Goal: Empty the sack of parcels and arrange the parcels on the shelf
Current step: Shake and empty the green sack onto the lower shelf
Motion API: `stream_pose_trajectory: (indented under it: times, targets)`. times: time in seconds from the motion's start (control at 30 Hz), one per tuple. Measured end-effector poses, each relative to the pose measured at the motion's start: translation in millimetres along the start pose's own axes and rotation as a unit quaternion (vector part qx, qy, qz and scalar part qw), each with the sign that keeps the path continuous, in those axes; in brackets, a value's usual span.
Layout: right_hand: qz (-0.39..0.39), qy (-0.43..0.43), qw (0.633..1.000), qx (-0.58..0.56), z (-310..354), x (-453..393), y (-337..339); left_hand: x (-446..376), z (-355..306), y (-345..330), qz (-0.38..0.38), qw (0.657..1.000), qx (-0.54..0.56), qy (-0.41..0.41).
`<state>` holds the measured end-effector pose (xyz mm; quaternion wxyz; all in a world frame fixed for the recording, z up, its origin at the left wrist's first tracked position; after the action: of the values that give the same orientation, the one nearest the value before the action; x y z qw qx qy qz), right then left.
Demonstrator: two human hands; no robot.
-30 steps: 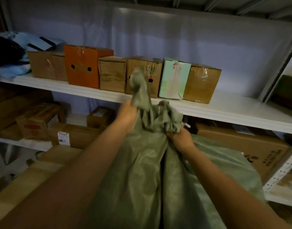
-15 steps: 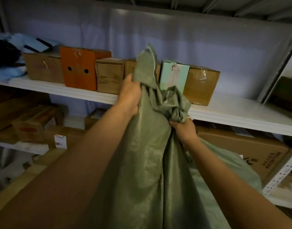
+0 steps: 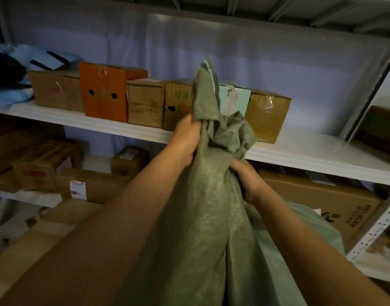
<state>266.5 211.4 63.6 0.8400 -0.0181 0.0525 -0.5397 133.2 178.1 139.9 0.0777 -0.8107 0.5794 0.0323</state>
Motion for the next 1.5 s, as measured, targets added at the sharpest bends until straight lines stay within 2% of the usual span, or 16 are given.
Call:
stream_pose_trajectory:
  times: [0.1, 0.2, 0.27, 0.33, 0.4, 0.47, 0.63, 0.77, 0.87, 0.93, 1.03, 1.13, 1.27, 1.33, 1.43, 1.5]
  targets:
    - [0.031, -0.016, 0.999, 0.022, -24, 11, -19, 20, 43, -16, 0.099, 0.973, -0.182, 0.098]
    - [-0.128, 0.031, 0.989, 0.061, -22, 8, -3, 32, 48, -18, 0.159, 0.975, 0.008, 0.152]
    - [-0.178, 0.054, 0.980, 0.074, -15, -1, 13, 30, 43, -2, 0.186, 0.976, 0.008, 0.114]
    - [-0.206, 0.062, 0.972, 0.095, -9, -5, 26, 29, 52, 22, 0.214, 0.955, -0.189, 0.077]
    - [-0.224, 0.053, 0.967, 0.111, -10, -3, 35, 25, 85, 56, 0.212, 0.876, -0.423, 0.094]
    - [-0.232, 0.039, 0.965, 0.119, -21, 0, 41, 29, 126, 86, 0.173, 0.829, -0.512, 0.141]
    - [-0.208, -0.006, 0.969, 0.135, -31, -1, 33, 25, 176, 113, 0.003, 0.892, -0.448, 0.064]
    - [-0.215, -0.004, 0.968, 0.129, -19, -3, 33, 12, 114, 117, -0.156, 0.916, -0.369, -0.008]
    - [-0.204, -0.005, 0.972, 0.117, -21, -3, 34, 10, 63, 104, -0.193, 0.945, -0.257, -0.061]
    - [-0.198, -0.009, 0.973, 0.122, -25, 1, 31, 8, 70, 94, -0.163, 0.949, -0.262, -0.063]
    - [-0.190, 0.007, 0.972, 0.140, -28, 5, 27, 14, 126, 88, -0.064, 0.937, -0.342, 0.033]
    - [-0.190, 0.002, 0.974, 0.128, -24, 3, 27, 10, 94, 93, -0.119, 0.965, -0.234, 0.028]
    - [-0.193, 0.004, 0.975, 0.112, -21, 2, 25, -8, 17, 91, -0.165, 0.973, -0.141, -0.073]
    - [-0.199, -0.002, 0.974, 0.108, -25, 5, 26, -16, 40, 100, -0.157, 0.963, -0.216, -0.037]
    - [-0.198, -0.009, 0.975, 0.101, -31, 8, 28, -8, 131, 105, -0.023, 0.910, -0.408, 0.072]
    - [-0.198, -0.003, 0.973, 0.117, -26, 5, 28, -3, 141, 103, 0.004, 0.934, -0.352, 0.053]
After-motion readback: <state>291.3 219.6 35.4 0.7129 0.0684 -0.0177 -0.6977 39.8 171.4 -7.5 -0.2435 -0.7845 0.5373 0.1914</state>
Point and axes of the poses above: each hand's wrist, its own x-axis away from the middle knuckle, its own y-axis out of the back of the hand, z = x × y, the point moved 4 cm from there along -x, towards the middle knuckle, and after that the axes turned 2 degrees about y, right-handed, at the moved point
